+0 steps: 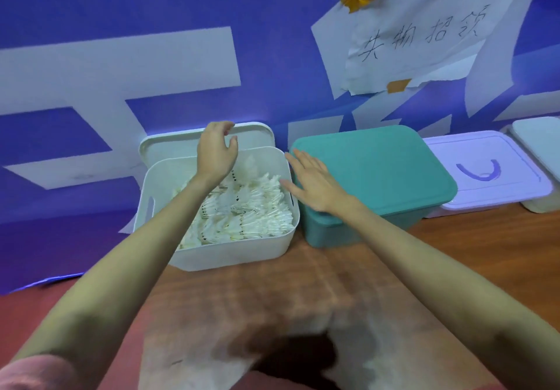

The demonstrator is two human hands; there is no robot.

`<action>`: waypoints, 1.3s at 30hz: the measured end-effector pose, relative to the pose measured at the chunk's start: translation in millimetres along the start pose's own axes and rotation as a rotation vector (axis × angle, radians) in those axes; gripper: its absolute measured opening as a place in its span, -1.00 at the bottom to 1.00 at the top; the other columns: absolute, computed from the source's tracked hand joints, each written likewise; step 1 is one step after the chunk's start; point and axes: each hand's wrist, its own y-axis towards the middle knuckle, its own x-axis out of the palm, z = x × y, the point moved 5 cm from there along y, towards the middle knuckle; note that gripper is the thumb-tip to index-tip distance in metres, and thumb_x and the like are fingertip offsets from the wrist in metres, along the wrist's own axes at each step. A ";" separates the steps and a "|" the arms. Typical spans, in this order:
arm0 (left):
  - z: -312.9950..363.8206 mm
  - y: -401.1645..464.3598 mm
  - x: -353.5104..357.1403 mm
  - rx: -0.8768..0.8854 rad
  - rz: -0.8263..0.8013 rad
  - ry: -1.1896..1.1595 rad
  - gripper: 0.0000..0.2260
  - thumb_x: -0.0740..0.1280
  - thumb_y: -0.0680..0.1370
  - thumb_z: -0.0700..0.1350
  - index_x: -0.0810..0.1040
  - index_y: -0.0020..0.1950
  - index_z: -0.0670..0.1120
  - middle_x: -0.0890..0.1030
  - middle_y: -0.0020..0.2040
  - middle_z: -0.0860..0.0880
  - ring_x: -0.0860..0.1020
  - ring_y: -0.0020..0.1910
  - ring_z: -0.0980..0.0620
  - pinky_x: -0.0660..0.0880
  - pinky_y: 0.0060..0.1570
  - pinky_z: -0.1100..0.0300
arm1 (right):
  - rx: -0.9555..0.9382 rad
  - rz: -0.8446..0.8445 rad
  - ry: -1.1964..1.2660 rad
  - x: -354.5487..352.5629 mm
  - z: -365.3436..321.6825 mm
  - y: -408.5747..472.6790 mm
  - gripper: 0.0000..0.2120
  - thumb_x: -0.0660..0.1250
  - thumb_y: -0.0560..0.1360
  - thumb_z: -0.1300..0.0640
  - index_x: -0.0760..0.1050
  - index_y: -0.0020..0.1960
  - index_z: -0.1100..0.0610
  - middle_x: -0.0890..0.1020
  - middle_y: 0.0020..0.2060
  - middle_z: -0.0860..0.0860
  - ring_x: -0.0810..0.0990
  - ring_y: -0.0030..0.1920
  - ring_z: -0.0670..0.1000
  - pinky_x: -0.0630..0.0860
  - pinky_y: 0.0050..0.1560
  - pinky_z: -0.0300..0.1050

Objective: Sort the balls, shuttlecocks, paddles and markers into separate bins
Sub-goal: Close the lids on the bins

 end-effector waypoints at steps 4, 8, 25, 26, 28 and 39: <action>-46.7 7.5 -53.1 -0.130 0.067 0.122 -0.67 0.26 0.51 -0.21 0.50 0.27 -0.21 0.54 0.21 -0.17 0.47 0.22 -0.14 0.37 0.21 0.05 | -0.061 -0.004 -0.026 -11.2 -22.4 45.0 -0.35 0.15 0.60 -0.03 -0.03 0.54 0.20 0.05 0.52 0.17 0.03 0.52 0.12 -0.01 0.48 0.03; -77.3 22.0 -89.1 -0.170 -0.027 0.255 -0.67 0.26 0.55 -0.18 0.47 0.29 -0.25 0.53 0.24 -0.21 0.47 0.24 -0.18 0.37 0.23 0.02 | -0.087 0.014 -0.046 -23.3 -42.7 95.7 -0.37 0.20 0.57 0.04 0.02 0.52 0.22 0.13 0.49 0.20 0.09 0.50 0.15 0.07 0.47 0.06; -124.1 33.8 -79.9 0.055 -0.311 0.535 -0.77 0.19 0.63 -0.11 0.58 0.18 -0.13 0.57 0.03 -0.17 0.45 0.00 -0.21 0.39 -0.06 0.00 | -0.059 0.024 -0.122 -15.7 -41.8 161.8 -0.79 0.16 0.60 0.16 0.53 -0.09 0.21 0.50 -0.07 0.15 0.49 -0.09 0.22 0.45 -0.18 -0.02; -124.7 33.1 -78.4 0.061 -0.316 0.523 -0.77 0.18 0.63 -0.12 0.59 0.14 -0.12 0.59 0.00 -0.16 0.45 -0.03 -0.20 0.39 -0.09 0.01 | -0.059 0.004 -0.153 -14.6 -42.6 162.2 -0.78 0.16 0.60 0.17 0.48 -0.17 0.21 0.52 -0.14 0.14 0.49 -0.15 0.23 0.41 -0.24 -0.06; -124.6 31.0 -77.6 0.054 -0.310 0.494 -0.78 0.17 0.63 -0.16 0.60 0.10 -0.14 0.61 -0.03 -0.15 0.47 -0.07 -0.21 0.40 -0.10 0.01 | -0.059 -0.010 -0.221 -12.2 -44.1 163.1 -0.78 0.16 0.58 0.23 0.37 -0.25 0.20 0.52 -0.24 0.14 0.49 -0.21 0.23 0.35 -0.29 -0.09; -72.9 19.8 -131.3 0.194 0.105 0.427 -0.81 0.25 0.54 -0.27 0.60 0.09 -0.15 0.63 0.00 -0.11 0.53 -0.03 -0.16 0.39 0.00 0.01 | -0.057 0.353 -0.334 -68.7 -69.5 125.0 -0.81 0.16 0.60 0.21 0.42 -0.18 0.19 0.51 -0.31 0.09 0.37 -0.36 0.14 0.23 -0.39 -0.13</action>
